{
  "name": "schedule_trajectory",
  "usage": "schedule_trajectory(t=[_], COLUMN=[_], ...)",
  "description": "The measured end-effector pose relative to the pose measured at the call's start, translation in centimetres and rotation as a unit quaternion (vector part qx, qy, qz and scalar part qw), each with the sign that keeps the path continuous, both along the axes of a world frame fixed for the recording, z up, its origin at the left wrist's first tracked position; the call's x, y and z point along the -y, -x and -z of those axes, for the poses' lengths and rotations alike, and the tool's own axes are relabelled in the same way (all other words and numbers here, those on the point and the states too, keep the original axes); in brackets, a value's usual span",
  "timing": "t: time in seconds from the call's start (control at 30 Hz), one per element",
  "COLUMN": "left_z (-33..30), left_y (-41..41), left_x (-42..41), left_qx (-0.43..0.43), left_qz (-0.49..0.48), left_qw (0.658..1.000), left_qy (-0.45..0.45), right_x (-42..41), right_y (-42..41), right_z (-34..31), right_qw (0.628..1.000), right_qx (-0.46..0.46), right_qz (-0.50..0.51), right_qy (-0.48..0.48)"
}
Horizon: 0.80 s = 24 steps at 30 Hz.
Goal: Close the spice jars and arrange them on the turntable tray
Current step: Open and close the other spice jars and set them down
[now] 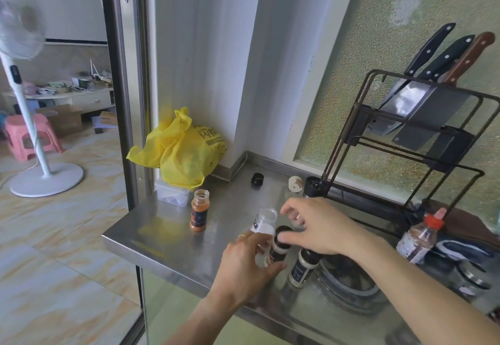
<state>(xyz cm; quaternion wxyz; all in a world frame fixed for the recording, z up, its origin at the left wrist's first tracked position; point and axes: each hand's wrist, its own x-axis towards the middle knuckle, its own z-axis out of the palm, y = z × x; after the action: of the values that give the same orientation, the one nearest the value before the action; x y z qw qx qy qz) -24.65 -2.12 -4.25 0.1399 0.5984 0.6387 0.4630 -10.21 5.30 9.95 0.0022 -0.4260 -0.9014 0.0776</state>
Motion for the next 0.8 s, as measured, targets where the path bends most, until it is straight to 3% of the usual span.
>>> schedule_trajectory(t=[0.1, 0.2, 0.3, 0.47, 0.67, 0.8], left_z=[0.0, -0.4, -1.0, -1.2, 0.5, 0.7], left_y=[1.6, 3.2, 3.8, 3.8, 3.9, 4.0], left_x=[0.4, -1.0, -3.8, -7.7, -9.8, -9.9], left_qx=[0.013, 0.019, 0.012, -0.077, -0.016, 0.0], left_qz=[-0.032, -0.082, -0.042, 0.096, 0.044, 0.044], left_qw=[0.996, 0.99, 0.997, 0.992, 0.999, 0.999], left_qy=[-0.077, -0.114, -0.062, 0.038, 0.009, 0.028], right_x=[-2.7, -6.7, -11.0, -16.9, -22.6, -24.3], right_y=[-0.6, -0.1, 1.9, 6.7, 9.5, 9.9], right_z=[-2.0, -2.9, -2.1, 1.7, 5.9, 7.2], right_qw=[0.998, 0.995, 0.99, 0.969, 0.934, 0.923], right_qx=[-0.046, -0.024, 0.042, 0.189, 0.319, 0.349], right_qz=[0.038, 0.059, 0.046, 0.047, 0.112, 0.125], right_qy=[-0.02, -0.081, -0.127, -0.153, -0.113, -0.099])
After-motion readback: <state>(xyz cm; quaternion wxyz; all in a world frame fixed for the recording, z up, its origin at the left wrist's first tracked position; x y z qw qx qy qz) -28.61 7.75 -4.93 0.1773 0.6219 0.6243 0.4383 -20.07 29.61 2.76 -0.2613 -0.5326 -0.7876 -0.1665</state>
